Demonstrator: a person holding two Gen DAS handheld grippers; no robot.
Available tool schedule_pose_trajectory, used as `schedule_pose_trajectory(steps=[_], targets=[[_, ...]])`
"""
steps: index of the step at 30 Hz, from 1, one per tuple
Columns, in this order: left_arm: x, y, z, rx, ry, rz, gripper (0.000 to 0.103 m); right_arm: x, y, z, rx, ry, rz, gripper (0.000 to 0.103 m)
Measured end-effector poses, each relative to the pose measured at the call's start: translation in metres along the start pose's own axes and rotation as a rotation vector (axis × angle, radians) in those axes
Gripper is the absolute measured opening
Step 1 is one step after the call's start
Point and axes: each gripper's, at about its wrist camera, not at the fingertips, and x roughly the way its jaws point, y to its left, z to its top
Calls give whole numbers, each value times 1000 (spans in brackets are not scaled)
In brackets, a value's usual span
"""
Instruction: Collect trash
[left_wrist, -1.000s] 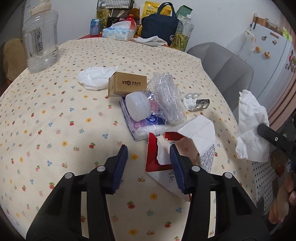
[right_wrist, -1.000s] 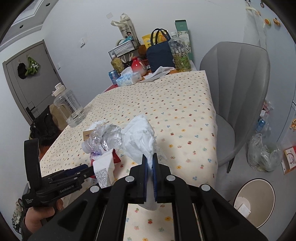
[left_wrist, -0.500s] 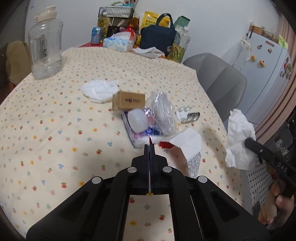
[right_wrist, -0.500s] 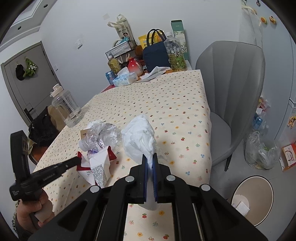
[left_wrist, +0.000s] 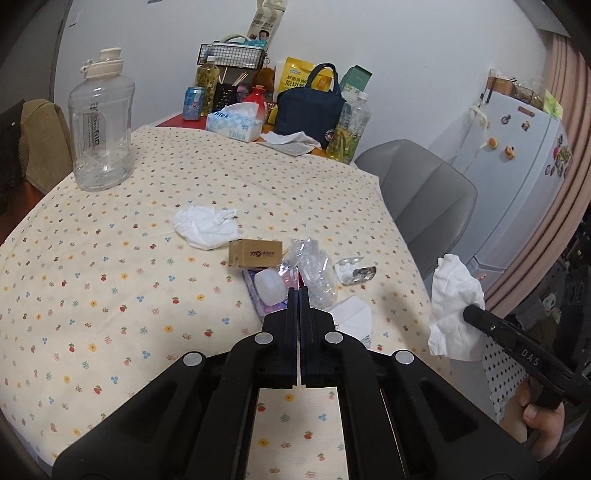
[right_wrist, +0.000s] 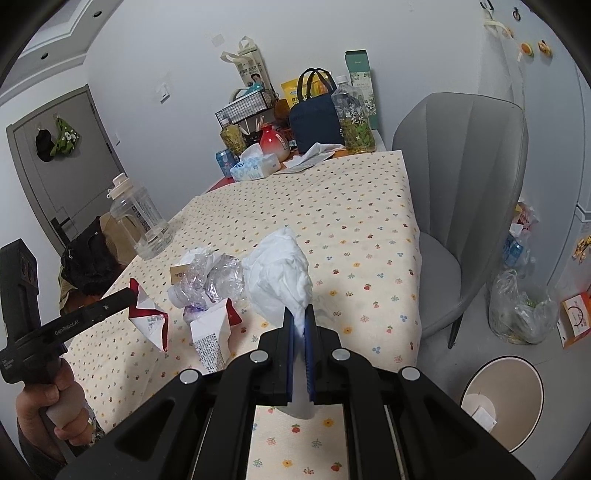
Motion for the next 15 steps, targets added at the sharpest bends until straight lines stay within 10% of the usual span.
schedule_pose_trajectory(steps=[15], targets=[[36,-107,9,174,34,-100,2,-38,-65,-3,109,-73,-72,6]])
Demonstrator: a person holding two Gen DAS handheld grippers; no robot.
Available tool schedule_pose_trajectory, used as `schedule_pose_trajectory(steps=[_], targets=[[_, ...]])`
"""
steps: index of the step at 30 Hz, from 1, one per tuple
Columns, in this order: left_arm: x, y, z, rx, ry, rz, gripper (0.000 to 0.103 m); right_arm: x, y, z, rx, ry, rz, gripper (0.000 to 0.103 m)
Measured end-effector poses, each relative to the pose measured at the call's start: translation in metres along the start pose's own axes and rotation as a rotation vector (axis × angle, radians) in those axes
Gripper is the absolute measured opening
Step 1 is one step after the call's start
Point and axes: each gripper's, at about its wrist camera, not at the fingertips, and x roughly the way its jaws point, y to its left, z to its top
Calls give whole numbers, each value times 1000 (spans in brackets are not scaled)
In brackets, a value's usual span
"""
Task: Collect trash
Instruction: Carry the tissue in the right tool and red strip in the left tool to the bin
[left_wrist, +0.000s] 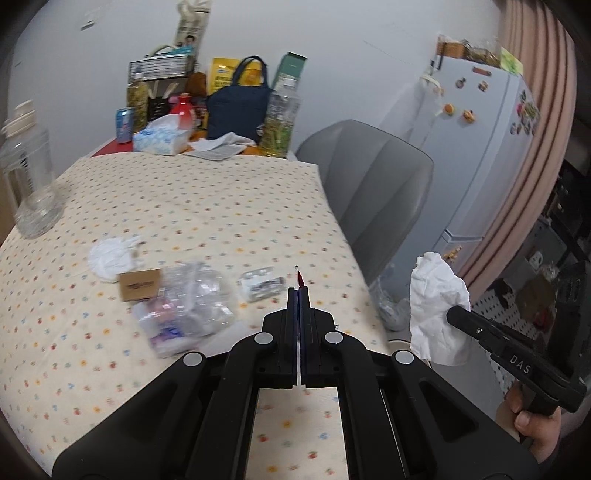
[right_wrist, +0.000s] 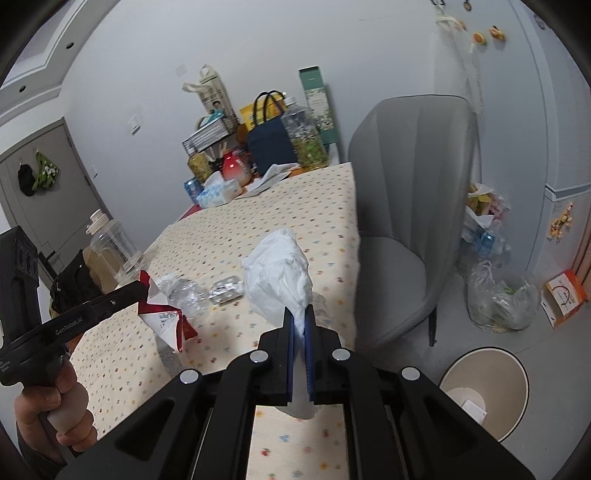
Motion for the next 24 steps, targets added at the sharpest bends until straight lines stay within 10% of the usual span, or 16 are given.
schedule_pose_trajectory(steps=[24], targets=[[110,-164,-7,243,179,-84,2,-24,-184,-34,296,-17,-158,6]])
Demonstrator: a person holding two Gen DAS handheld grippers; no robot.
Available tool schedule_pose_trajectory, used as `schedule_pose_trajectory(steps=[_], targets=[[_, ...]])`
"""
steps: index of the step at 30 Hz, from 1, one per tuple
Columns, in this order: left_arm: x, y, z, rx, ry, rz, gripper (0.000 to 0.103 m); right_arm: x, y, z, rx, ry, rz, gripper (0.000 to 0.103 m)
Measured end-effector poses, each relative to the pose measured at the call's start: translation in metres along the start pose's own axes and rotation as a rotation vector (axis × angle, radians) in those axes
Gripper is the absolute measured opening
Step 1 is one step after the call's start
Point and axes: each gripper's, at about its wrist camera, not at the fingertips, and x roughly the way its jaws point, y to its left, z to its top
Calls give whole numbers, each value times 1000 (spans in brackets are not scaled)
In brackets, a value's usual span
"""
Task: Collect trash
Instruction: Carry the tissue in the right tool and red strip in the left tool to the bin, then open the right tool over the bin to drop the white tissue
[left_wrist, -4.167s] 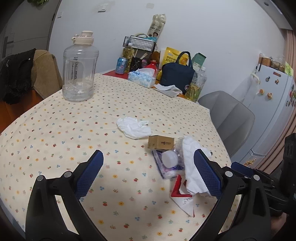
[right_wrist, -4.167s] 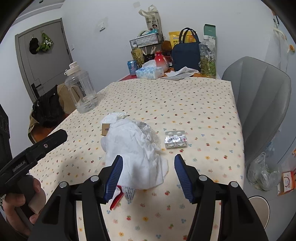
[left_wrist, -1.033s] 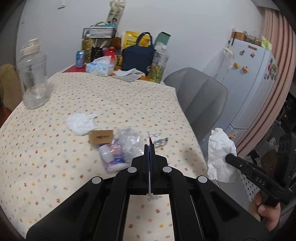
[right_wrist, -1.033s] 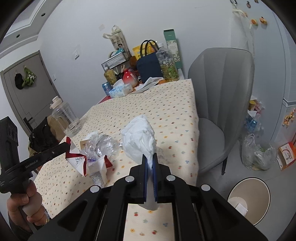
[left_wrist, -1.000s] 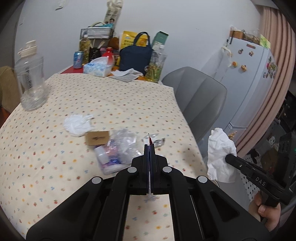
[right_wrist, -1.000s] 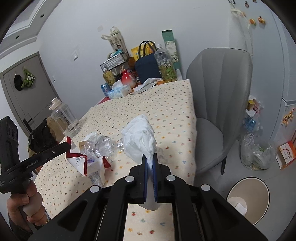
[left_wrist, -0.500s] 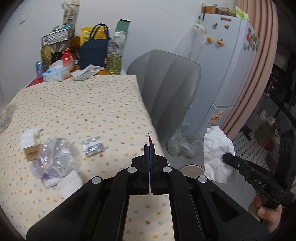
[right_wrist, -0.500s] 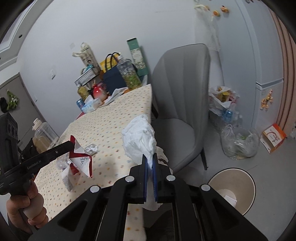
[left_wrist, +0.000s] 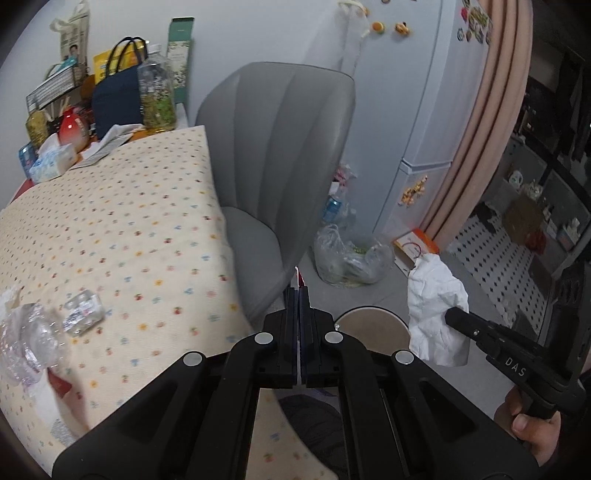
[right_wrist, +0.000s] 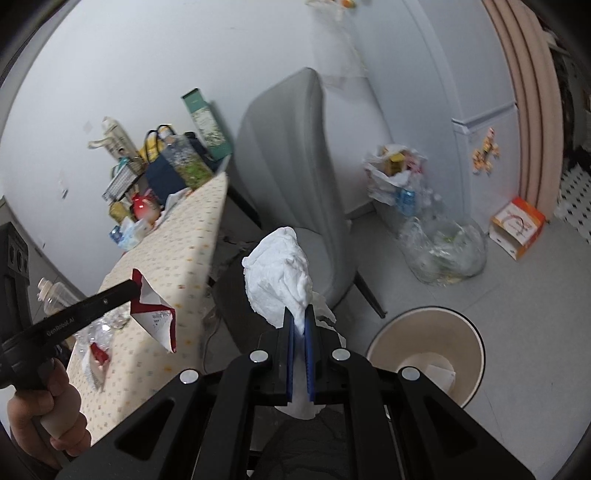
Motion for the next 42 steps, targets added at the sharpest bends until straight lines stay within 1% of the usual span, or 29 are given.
schedule_pose_trajectory(steps=[6,11,15,16,20,21,23,24,25,32,35,37,41,42], targets=[[29,-27,6,31,37,-11,2,18,-49,-6,73,34,-35,6],[53,-44,7,49,71,-7,2,41,-77,-14,103,74,-55,6],[73,-50,6,49,103,2,2,55,-92,-18,132,86,-70,7],[78,-50,6,47,110,3,2,58,-95,-18,138,87,-72,8],[94,-48,3,27,142,-4,2,70,-104,-15,145,94,-63,10],[97,-47,2,23,146,-6,2,73,-106,-15,150,103,-63,12],[100,-49,0,19,152,-6,2,77,-111,-17,160,112,-71,29],[102,-49,-2,18,157,-8,2,78,-112,-19,162,102,-77,50],[103,-49,-2,17,160,-9,2,78,-113,-20,162,91,-86,57],[108,-50,-5,19,173,-12,2,77,-121,-26,178,100,-93,57],[109,-55,-6,31,178,-18,2,66,-121,-26,176,85,-82,57],[112,-60,-7,39,187,-27,2,56,-122,-24,177,70,-82,59],[119,-75,-9,61,201,-53,2,31,-124,-22,190,37,-96,59],[121,-79,-9,67,204,-59,2,26,-125,-21,191,31,-102,62]])
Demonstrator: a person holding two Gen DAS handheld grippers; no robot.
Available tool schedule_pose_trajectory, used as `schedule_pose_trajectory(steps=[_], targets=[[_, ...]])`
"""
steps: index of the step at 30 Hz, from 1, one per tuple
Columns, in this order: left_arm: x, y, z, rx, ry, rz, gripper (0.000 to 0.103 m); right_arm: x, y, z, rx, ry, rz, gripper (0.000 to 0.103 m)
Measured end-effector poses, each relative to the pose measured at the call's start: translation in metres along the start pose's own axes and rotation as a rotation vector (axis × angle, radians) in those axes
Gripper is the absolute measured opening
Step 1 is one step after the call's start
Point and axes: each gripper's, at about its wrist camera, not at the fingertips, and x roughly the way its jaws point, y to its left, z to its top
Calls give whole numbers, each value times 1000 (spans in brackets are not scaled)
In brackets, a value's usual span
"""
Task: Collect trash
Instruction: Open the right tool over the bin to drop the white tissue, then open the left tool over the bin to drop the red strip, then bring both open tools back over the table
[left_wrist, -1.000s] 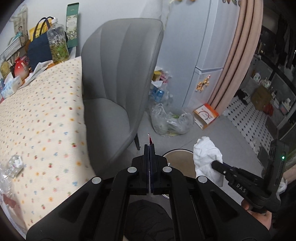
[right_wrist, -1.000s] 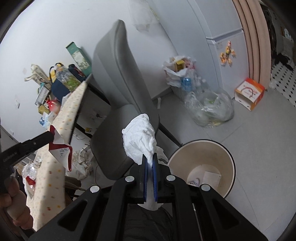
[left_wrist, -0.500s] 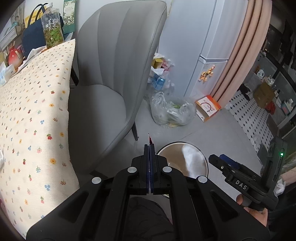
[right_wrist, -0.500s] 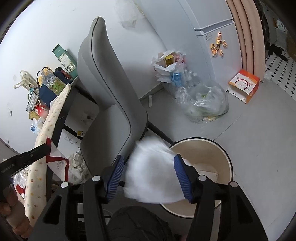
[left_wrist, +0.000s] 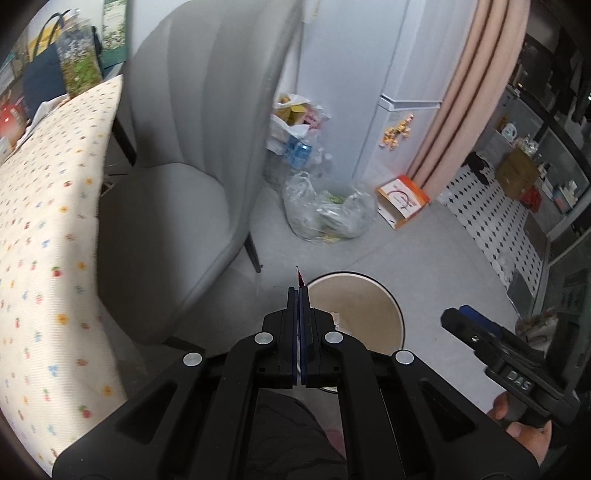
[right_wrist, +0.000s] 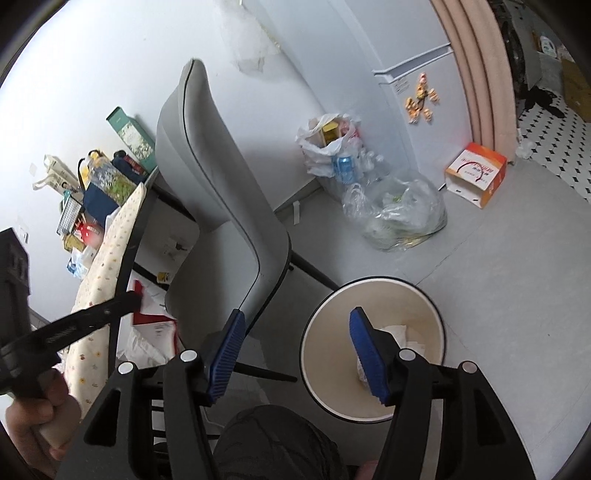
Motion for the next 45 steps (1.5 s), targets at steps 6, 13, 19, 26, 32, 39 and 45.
schedule_pose_trajectory(steps=[6,13,19,26,32,39,45], targets=[[18,-32,2,53,35,-29,2,-31,-17,5,32,-53,-40,68],[34,-60,4,81,72,-82,38,-46,-41,6,84,-78,-69,69],[19,-61,5,79,18,-82,83,-49,-42,6,76,-77,-80,71],[-23,-39,8,47,-87,-64,95,-54,-16,5,31,-87,-99,81],[-73,0,2,-39,-216,-52,97,-62,25,6,-44,-118,-92,95],[-125,42,-11,-106,-348,-16,97,-72,79,6,-119,-138,-58,96],[-154,77,-21,-190,-354,12,97,-76,131,-1,-202,-127,-72,96]])
